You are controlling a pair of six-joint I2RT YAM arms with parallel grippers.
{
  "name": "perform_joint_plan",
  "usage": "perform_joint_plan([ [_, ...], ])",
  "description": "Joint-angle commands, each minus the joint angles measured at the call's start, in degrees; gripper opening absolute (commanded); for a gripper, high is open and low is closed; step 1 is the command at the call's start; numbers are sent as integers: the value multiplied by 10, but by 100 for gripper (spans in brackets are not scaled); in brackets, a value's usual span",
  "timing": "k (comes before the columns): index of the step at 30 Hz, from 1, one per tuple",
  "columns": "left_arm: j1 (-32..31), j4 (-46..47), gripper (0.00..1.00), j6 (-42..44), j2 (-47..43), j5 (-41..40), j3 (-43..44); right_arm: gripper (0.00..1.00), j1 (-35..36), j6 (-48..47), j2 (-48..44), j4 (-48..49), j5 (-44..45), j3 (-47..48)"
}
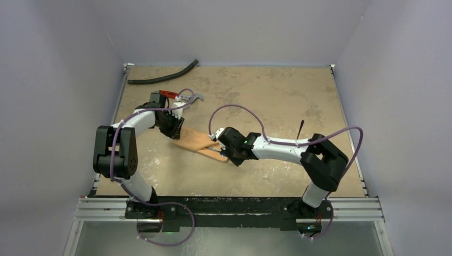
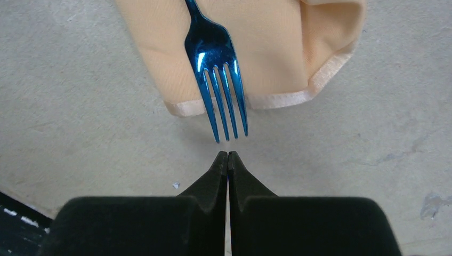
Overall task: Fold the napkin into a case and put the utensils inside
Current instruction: Insert the fork into the folded napkin.
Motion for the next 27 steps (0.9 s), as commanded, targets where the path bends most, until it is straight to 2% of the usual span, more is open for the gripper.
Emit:
perform_joint_plan([
  [1, 4, -4, 31, 12, -23, 4, 18, 0, -4, -8, 26, 5, 6, 48],
  [18, 11, -3, 31, 18, -26, 10, 9, 0, -9, -31, 94, 12, -4, 126],
  [21, 13, -5, 31, 19, -27, 11, 10, 0, -16, -24, 85, 3, -6, 134],
  [24, 14, -11, 33, 21, -29, 11, 14, 1, -45, 1, 39, 0, -8, 122],
  [27, 19, -26, 43, 22, -27, 13, 26, 31, -103, 64, -18, -6, 20, 97],
])
